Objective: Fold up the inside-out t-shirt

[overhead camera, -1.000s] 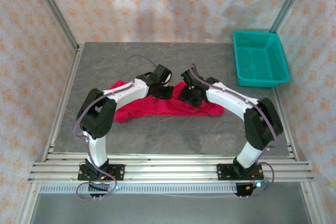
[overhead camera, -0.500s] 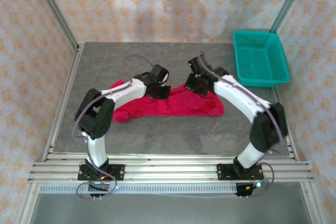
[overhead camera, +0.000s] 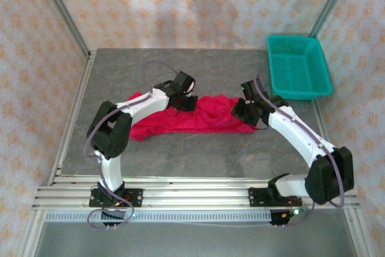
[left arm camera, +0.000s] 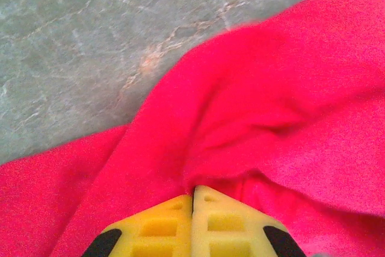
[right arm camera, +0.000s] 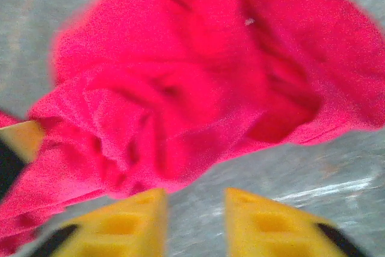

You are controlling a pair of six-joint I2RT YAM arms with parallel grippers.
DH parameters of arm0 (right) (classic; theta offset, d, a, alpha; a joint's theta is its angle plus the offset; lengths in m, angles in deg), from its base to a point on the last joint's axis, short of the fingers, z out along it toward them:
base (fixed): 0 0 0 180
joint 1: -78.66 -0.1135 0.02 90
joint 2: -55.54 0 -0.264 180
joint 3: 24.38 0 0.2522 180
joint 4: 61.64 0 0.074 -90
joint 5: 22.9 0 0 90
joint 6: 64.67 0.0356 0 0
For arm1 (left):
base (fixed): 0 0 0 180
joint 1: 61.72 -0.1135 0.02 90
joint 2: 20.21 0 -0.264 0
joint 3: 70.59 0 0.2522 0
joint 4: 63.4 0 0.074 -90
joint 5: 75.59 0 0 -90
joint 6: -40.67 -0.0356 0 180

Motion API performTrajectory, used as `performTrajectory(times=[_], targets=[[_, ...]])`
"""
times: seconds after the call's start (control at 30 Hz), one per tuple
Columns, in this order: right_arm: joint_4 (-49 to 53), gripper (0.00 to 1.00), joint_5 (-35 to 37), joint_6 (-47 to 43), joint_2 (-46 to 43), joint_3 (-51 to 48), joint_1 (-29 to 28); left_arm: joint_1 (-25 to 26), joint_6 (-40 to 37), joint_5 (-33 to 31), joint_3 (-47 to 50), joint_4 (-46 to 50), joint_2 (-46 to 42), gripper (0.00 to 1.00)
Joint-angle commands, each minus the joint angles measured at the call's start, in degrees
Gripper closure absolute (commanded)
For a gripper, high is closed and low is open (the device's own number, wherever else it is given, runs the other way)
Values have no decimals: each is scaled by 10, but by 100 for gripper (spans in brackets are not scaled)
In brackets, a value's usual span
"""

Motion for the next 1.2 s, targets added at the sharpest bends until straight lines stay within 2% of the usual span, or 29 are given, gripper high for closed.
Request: performTrajectory(times=[0.0, 0.1, 0.17, 0.27, 0.43, 0.47, 0.57, 0.67, 0.7, 0.8, 0.87, 0.93, 0.97, 1.17], targets=[[37, 56, 110, -24, -14, 7, 5, -6, 1, -20, 4, 30, -6, 100], [42, 54, 115, -28, -20, 20, -2, -5, 1, -19, -2, 32, -5, 100], [32, 56, 106, -23, -17, 35, -27, -3, 1, -18, -5, 32, -1, 100], [-16, 60, 56, -4, 9, 48, -73, -1, 1, -16, -11, 34, 2, 100], [-67, 78, 4, 22, 111, 77, -134, 0, 5, -15, -4, 32, 2, 100], [-80, 78, -8, 28, 129, 80, -140, 0, 6, -16, -1, 30, 2, 100], [-112, 75, -15, 46, 169, 85, -146, 0, 8, -15, 7, 27, -3, 100], [-105, 59, 7, 46, 206, 107, -146, -1, 10, -14, 11, 24, -6, 100], [-103, 57, 14, 45, 219, 116, -146, -1, 11, -14, 11, 24, -8, 100], [-85, 57, 32, 35, 260, 155, -144, 0, 11, -14, 13, 22, -10, 100], [-59, 67, 39, 28, 278, 179, -141, -1, 10, -15, 14, 24, -10, 100], [-42, 91, 46, 21, 268, 184, -135, -1, 9, -18, 15, 25, -10, 100], [-38, 99, 49, 20, 253, 180, -131, -2, 8, -19, 16, 26, -10, 100], [-3, 100, 69, -1, 100, 160, -84, -6, 11, -17, 21, 20, -6, 100]])
